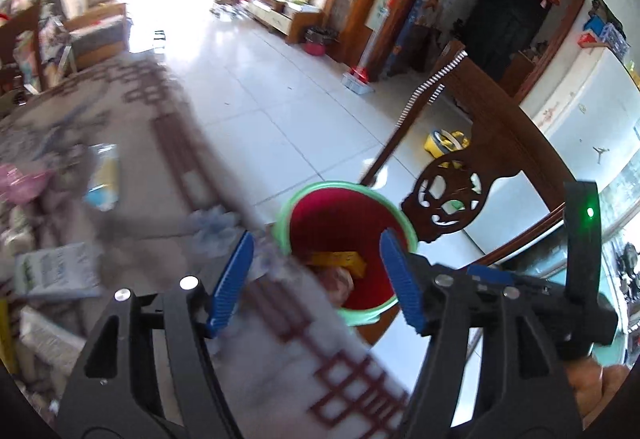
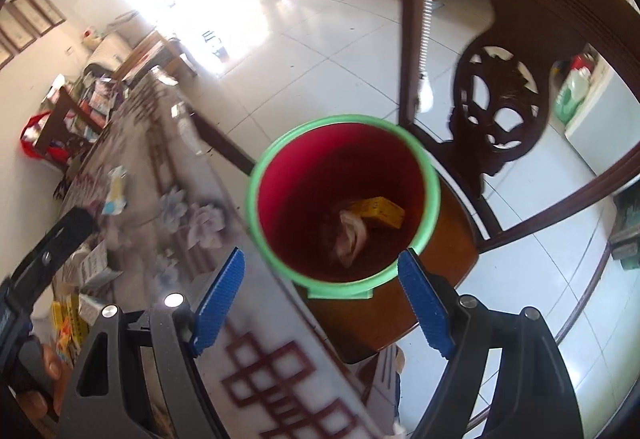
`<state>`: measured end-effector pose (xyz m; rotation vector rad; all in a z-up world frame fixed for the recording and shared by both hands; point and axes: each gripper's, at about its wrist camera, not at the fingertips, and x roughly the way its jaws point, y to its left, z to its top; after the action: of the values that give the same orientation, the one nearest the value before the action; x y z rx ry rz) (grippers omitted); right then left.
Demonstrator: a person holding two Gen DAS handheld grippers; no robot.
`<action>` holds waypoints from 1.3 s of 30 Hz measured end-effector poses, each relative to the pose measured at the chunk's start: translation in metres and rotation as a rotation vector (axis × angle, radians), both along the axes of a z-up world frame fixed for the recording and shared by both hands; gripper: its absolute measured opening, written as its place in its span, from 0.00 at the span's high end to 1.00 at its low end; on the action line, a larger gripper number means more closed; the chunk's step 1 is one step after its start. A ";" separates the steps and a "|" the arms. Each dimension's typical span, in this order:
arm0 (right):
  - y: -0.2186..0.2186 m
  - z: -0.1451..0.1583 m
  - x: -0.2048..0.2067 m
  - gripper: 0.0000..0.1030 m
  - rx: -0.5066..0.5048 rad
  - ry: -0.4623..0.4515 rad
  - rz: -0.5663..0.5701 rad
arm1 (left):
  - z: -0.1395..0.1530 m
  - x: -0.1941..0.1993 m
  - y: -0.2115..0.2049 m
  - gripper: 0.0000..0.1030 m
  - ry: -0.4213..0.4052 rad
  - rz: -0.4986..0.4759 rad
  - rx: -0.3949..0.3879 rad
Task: Collect trash
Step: 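Grasp crumpled white paper with the right tool while the left tool grasps crumpled newspaper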
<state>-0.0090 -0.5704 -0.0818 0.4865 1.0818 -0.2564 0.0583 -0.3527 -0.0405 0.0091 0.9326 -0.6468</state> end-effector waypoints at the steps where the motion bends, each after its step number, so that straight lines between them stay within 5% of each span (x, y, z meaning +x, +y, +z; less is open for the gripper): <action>1: 0.012 0.001 0.003 0.25 -0.005 -0.001 0.025 | 0.002 -0.006 0.017 0.37 -0.008 0.029 0.008; 15: 0.206 -0.012 0.029 0.25 0.018 0.028 0.419 | -0.011 -0.038 0.258 0.36 0.066 0.484 0.078; 22: 0.315 -0.033 0.043 0.25 0.063 0.079 0.630 | -0.020 -0.056 0.347 0.36 0.096 0.604 0.113; 29: 0.370 -0.066 0.052 0.25 -0.001 0.165 0.698 | -0.035 -0.064 0.381 0.32 0.134 0.613 0.115; 32: 0.378 -0.076 0.052 0.51 -0.018 0.198 0.709 | -0.047 -0.065 0.385 0.32 0.159 0.598 0.107; 39: 0.378 -0.042 0.037 0.55 -0.035 0.076 0.703 | -0.075 -0.060 0.381 0.32 0.223 0.545 0.100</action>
<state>0.0275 -0.1920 -0.1236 0.0443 1.2543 0.3275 -0.0013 0.0286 -0.1153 -0.2250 1.1224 -0.0951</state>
